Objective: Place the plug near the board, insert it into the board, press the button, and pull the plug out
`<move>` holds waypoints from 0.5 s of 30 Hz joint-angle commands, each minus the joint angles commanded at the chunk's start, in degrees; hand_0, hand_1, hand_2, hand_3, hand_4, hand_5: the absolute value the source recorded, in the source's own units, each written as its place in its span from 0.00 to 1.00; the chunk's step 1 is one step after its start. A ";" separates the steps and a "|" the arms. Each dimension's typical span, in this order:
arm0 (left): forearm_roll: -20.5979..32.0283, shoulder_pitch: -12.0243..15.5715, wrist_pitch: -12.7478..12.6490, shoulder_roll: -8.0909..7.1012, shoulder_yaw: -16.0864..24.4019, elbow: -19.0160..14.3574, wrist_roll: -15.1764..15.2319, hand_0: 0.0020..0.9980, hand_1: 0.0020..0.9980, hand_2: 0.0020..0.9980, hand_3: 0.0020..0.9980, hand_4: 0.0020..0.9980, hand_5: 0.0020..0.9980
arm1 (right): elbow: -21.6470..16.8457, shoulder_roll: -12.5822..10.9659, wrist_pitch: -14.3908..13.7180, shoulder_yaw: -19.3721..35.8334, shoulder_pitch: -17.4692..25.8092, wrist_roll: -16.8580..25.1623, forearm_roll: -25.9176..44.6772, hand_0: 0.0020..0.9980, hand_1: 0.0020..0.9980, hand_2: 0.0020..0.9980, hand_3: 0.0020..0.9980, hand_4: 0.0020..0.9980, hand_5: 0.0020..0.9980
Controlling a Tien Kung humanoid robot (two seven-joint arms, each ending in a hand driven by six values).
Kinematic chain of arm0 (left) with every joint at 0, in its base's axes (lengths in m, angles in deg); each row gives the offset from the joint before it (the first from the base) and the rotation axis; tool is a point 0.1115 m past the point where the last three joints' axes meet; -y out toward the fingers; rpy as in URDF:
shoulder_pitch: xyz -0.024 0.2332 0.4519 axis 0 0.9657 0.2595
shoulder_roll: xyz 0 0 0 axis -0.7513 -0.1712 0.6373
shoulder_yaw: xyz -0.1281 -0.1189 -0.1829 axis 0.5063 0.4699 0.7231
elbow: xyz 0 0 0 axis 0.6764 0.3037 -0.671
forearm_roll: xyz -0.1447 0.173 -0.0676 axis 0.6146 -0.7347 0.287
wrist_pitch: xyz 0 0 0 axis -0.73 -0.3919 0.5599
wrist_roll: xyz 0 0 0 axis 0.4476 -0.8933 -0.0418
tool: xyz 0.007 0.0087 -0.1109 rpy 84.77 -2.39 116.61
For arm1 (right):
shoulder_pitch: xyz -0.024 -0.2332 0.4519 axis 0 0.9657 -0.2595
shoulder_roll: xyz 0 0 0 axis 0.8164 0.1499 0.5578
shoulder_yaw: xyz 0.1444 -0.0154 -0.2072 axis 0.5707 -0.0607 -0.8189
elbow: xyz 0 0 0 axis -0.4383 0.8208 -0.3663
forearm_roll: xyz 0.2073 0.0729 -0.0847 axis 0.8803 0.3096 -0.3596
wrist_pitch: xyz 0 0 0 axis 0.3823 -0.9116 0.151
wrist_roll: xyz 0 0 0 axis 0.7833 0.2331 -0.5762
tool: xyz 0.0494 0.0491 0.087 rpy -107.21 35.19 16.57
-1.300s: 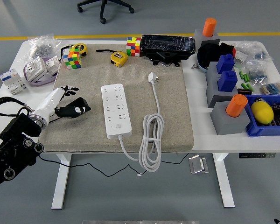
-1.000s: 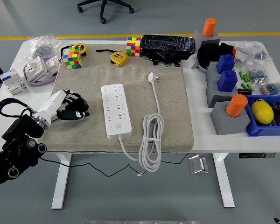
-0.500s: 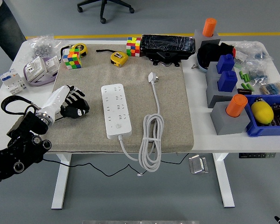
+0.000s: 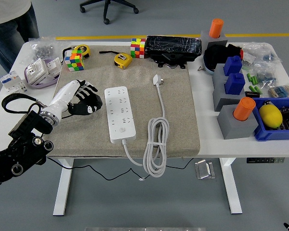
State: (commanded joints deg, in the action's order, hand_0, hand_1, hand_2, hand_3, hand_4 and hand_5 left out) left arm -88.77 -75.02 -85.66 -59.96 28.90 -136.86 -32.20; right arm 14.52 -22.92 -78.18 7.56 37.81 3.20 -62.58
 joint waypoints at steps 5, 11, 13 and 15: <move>1.11 -2.94 1.89 0.35 -4.27 0.48 1.46 0.42 0.45 0.48 0.55 0.77 0.00 | -0.01 -0.03 0.04 -0.24 -0.13 0.00 0.06 0.59 0.67 0.64 0.56 0.97 0.58; 0.78 -4.97 2.38 0.85 -6.99 2.29 1.20 0.42 0.45 0.48 0.55 0.75 0.00 | -0.03 -0.07 0.05 -0.44 -0.25 0.00 0.16 0.59 0.67 0.64 0.56 0.97 0.58; 0.49 -5.24 2.72 0.74 -7.24 2.77 0.92 0.42 0.45 0.48 0.55 0.75 0.00 | -0.03 -0.10 0.06 -0.46 -0.30 -0.02 0.16 0.59 0.67 0.64 0.56 0.97 0.58; 0.44 -5.35 3.02 0.52 -7.46 3.08 0.84 0.42 0.45 0.48 0.55 0.75 0.00 | -0.04 -0.08 0.07 -0.42 -0.31 -0.03 0.14 0.59 0.67 0.64 0.56 0.97 0.58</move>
State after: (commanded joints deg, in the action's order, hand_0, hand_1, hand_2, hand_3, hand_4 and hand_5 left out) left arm -88.33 -80.37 -82.63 -59.44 21.44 -133.79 -31.36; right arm 14.48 -23.00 -78.11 7.14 37.51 3.16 -62.44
